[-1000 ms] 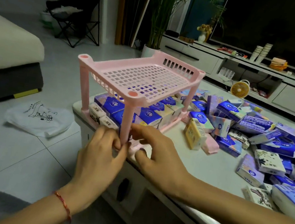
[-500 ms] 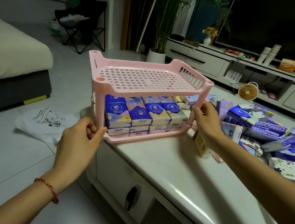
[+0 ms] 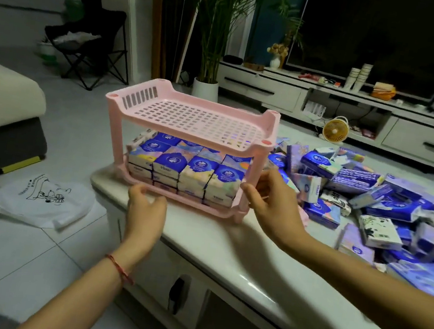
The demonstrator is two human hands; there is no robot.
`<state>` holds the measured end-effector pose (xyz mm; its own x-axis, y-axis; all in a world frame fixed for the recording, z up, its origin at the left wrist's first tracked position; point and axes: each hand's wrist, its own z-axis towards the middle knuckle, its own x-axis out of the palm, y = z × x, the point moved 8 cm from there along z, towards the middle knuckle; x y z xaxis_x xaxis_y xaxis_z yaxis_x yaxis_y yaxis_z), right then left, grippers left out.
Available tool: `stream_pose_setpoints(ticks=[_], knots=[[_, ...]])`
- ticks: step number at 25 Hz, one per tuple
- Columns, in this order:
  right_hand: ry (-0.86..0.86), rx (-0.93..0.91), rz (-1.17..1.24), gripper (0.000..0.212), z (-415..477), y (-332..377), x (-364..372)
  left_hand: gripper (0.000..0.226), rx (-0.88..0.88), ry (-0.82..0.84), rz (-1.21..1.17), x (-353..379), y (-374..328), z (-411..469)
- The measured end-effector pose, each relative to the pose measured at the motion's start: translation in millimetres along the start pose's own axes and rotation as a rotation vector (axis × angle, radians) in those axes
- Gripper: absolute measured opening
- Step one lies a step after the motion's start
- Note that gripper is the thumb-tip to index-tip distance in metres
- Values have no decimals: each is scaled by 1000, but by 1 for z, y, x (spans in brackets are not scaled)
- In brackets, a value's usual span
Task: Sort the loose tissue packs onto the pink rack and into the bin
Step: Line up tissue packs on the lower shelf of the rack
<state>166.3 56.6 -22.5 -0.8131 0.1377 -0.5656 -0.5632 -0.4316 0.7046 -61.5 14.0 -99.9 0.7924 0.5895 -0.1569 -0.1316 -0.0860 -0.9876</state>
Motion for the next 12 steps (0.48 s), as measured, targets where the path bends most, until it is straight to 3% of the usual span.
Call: stream_pose_setpoints(ticks=[3, 5, 9, 12], knots=[[4, -4, 37, 17, -15, 13, 2, 68, -41, 193, -94, 38, 10, -25], [29, -35, 50, 15, -27, 26, 6, 77, -68, 185, -139, 38, 9, -27], [220, -98, 103, 21, -51, 47, 27, 53, -101, 125, -190, 23, 5, -17], [452, -241, 80, 54, -64, 66, 44, 23, -118, 178, -188, 22, -1, 3]])
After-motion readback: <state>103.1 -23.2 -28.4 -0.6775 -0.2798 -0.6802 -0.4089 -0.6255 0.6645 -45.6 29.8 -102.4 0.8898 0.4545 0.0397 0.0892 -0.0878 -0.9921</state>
